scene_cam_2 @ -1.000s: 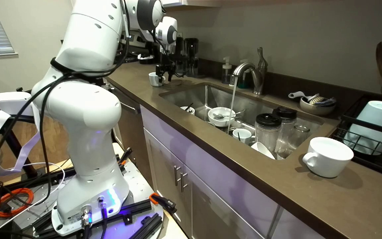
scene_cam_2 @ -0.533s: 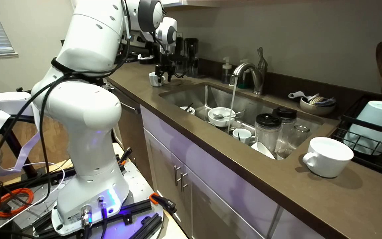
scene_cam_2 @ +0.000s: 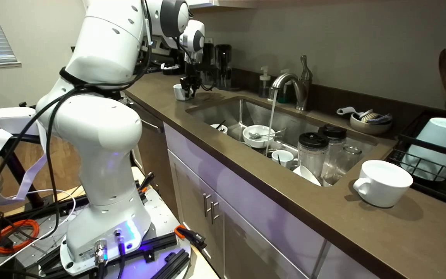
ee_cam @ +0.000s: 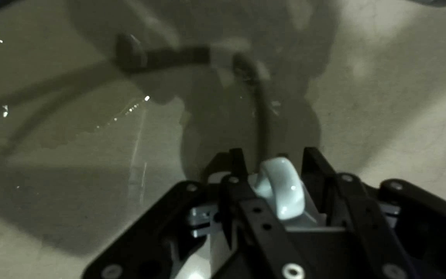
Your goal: Move the mug from the left side of the sink, put some water in it, then put it on the right side of the sink
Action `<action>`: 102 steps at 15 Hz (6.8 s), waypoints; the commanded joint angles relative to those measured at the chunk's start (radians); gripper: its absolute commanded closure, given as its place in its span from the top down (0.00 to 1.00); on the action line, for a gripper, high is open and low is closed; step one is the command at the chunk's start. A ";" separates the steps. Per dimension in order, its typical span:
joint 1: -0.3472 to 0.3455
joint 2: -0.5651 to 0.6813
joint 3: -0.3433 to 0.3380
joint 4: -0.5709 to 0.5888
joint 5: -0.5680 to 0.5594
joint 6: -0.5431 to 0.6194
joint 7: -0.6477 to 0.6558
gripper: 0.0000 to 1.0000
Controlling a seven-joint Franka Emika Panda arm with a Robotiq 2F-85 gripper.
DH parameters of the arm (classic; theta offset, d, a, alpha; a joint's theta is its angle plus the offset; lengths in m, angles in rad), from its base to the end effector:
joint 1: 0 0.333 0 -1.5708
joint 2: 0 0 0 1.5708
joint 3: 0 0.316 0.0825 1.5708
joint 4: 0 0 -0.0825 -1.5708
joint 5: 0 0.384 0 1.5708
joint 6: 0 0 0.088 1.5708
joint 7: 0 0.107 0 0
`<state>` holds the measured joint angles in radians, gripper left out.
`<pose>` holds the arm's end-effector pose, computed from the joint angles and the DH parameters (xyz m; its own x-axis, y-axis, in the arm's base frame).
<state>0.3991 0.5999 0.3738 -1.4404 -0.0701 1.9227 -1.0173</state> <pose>0.5364 0.4512 0.3523 -0.1868 0.9791 0.0808 0.9701 0.1969 -0.1423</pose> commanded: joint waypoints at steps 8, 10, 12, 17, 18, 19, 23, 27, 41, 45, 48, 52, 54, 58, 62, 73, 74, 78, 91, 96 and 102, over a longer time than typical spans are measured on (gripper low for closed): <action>0.017 -0.009 0.001 0.011 0.000 -0.041 0.015 0.06; 0.020 -0.019 -0.001 0.008 -0.004 -0.049 0.023 0.06; 0.025 -0.030 -0.004 0.009 -0.010 -0.076 0.037 0.06; 0.048 -0.054 -0.011 0.032 -0.035 -0.182 0.084 0.06; 0.053 -0.060 -0.011 0.040 -0.042 -0.199 0.093 0.06; 0.058 -0.065 -0.012 0.047 -0.050 -0.215 0.100 0.06; 0.059 -0.079 -0.012 0.056 -0.057 -0.235 0.114 0.06; 0.027 -0.132 -0.020 -0.024 -0.026 -0.169 0.126 0.06; -0.134 -0.504 -0.046 -0.546 0.139 0.119 0.258 0.06; -0.164 -0.605 -0.086 -0.680 0.192 0.175 0.268 0.06; -0.176 -0.674 -0.122 -0.763 0.209 0.206 0.270 0.06; -0.184 -0.737 -0.172 -0.824 0.193 0.200 0.310 0.06; -0.186 -0.758 -0.195 -0.841 0.196 0.200 0.317 0.06; -0.175 -0.727 -0.209 -0.818 0.178 0.175 0.298 0.16; -0.184 -0.710 -0.212 -0.802 0.159 0.182 0.332 0.05; -0.294 -0.605 -0.328 -0.607 0.163 0.071 0.341 0.05; -0.300 -0.584 -0.330 -0.588 0.168 0.063 0.341 0.05; -0.317 -0.525 -0.329 -0.575 0.162 0.106 0.355 0.05; -0.349 -0.490 -0.329 -0.609 0.134 0.146 0.517 0.16; -0.349 -0.489 -0.329 -0.609 0.134 0.146 0.517 0.05; -0.329 -0.418 -0.317 -0.535 0.096 0.121 0.666 0.05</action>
<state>0.0695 0.1461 0.0429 -2.0333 0.0625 2.0696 -0.4369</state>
